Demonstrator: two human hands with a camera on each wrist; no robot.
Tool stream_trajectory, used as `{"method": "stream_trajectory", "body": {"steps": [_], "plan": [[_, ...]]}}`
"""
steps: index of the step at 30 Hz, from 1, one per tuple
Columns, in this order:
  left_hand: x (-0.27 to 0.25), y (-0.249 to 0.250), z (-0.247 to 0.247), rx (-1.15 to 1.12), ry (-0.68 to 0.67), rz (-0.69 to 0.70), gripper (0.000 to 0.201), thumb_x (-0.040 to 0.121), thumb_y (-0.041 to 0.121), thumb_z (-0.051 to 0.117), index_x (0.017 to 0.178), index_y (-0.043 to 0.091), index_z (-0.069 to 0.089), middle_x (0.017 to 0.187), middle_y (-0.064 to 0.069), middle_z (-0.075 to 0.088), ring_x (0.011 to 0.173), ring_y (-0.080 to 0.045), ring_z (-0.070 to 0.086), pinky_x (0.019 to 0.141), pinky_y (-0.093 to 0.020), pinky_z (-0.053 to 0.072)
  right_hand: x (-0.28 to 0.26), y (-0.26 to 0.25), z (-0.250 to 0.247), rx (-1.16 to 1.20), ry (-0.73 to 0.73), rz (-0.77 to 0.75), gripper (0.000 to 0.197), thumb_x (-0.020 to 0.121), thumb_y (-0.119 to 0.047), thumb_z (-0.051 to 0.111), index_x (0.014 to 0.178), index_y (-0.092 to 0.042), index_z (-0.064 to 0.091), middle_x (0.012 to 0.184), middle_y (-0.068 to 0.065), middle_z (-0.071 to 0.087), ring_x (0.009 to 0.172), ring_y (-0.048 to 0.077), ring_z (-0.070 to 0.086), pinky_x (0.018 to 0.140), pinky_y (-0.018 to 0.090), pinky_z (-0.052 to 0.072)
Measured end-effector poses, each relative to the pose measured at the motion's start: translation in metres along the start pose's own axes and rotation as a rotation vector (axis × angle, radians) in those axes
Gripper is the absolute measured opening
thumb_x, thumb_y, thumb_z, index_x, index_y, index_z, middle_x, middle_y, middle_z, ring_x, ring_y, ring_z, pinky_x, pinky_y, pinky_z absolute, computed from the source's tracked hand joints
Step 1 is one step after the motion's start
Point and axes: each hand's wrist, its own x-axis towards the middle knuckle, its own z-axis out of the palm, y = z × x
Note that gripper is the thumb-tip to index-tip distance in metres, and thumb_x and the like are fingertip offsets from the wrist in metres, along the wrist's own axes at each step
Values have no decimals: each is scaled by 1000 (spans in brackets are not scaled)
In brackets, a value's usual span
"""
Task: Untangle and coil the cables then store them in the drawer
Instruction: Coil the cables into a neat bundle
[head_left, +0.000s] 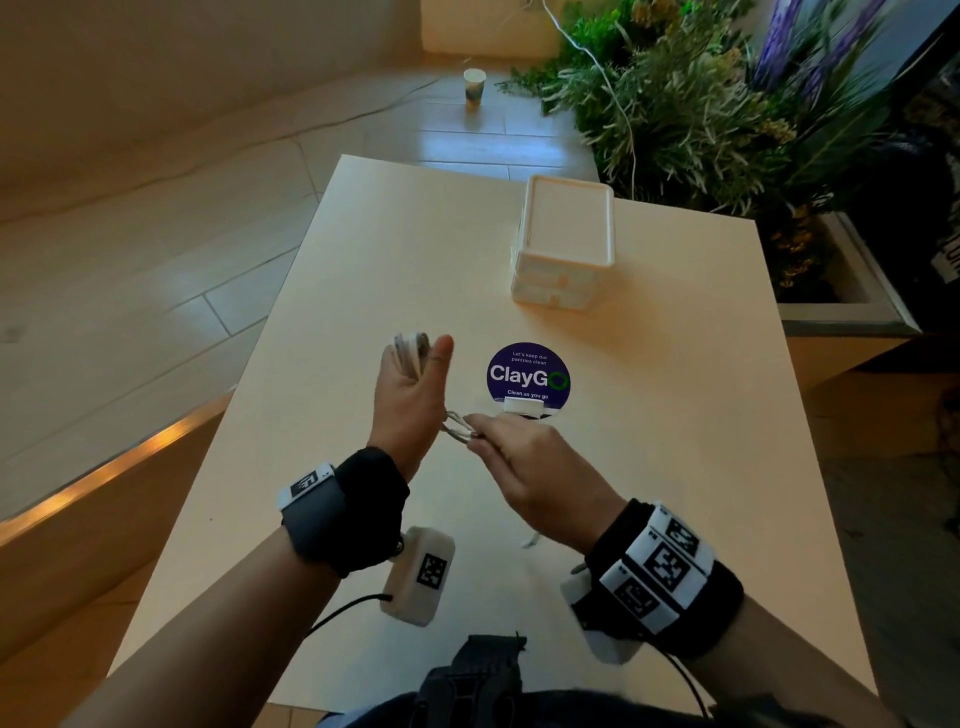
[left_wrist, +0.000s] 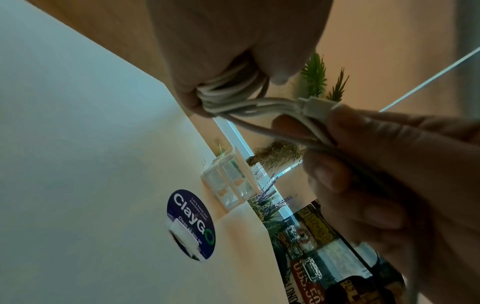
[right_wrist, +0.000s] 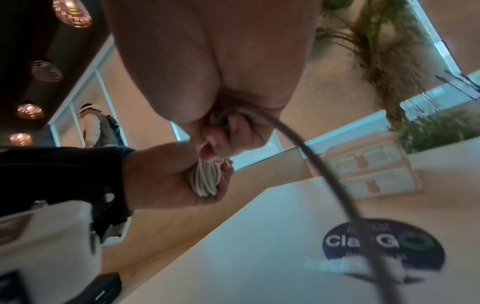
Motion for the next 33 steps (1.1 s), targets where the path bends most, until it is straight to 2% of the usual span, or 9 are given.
{"method": "stream_trajectory", "body": {"steps": [4, 6, 9, 14, 18, 24, 27, 30, 33], "plan": [[-7, 2, 2, 79, -253, -132, 41, 86, 60, 45, 82, 19, 44, 69, 2, 42, 57, -11, 38, 47, -20, 36, 11, 6, -10, -164, 7, -104, 44, 95, -37, 25, 104, -9, 59, 94, 9, 66, 81, 25, 62, 72, 40, 52], [-12, 5, 3, 37, -395, -265, 68, 81, 74, 31, 102, 15, 56, 79, -9, 60, 63, -15, 56, 58, -23, 44, 18, 7, -16, -219, 47, -128, 43, 93, -38, 23, 100, -12, 57, 89, 7, 67, 76, 27, 64, 65, 42, 52], [-20, 9, 0, -67, -605, -398, 66, 75, 80, 29, 83, 26, 68, 69, -1, 52, 61, -10, 45, 58, -24, 37, 29, 9, -27, -170, 105, -121, 33, 92, -37, 29, 100, -14, 51, 76, 8, 68, 67, 27, 65, 58, 38, 51], [-33, 6, 3, -111, -862, -467, 31, 65, 27, 76, 83, 15, 53, 73, -1, 43, 61, -9, 42, 53, -22, 35, 45, 5, -30, -120, 172, -63, 28, 94, -38, 40, 91, -12, 51, 59, 0, 55, 52, 20, 51, 51, 33, 43], [-34, 7, 1, -211, -850, -554, 24, 72, 18, 72, 85, 14, 52, 74, -2, 47, 59, -10, 45, 48, -20, 34, 50, 7, -32, 29, 155, -16, 34, 95, -34, 40, 75, -10, 51, 63, -6, 47, 58, 11, 45, 60, 27, 35], [-17, 8, -9, -701, -624, -828, 11, 77, 3, 49, 77, 9, 59, 66, -1, 49, 50, -5, 40, 41, -13, 35, 17, 10, -42, -63, 312, -125, 36, 89, -34, 48, 119, -13, 52, 108, 7, 54, 100, 20, 48, 91, 30, 40], [-7, 5, -10, -792, -454, -861, 10, 73, 0, 51, 81, 7, 53, 66, -1, 46, 49, -5, 40, 43, -12, 35, -7, 10, -32, -235, 264, -365, 43, 79, -16, 61, 120, -14, 51, 91, 9, 56, 84, 23, 49, 76, 37, 42], [-4, 1, -4, -720, -356, -842, 13, 76, -1, 46, 82, 10, 48, 62, 0, 46, 47, -6, 40, 44, -13, 34, -17, 8, -16, -224, 58, -445, 42, 87, -26, 62, 128, -21, 51, 84, 7, 53, 77, 18, 46, 72, 28, 40], [-12, -3, 4, -516, -332, -777, 16, 82, -4, 43, 83, 11, 49, 61, -1, 48, 48, -9, 45, 44, -17, 38, -13, 0, -9, -120, 58, -453, 23, 89, -27, 61, 104, -12, 69, 78, 10, 55, 71, 18, 48, 66, 27, 44]]}}
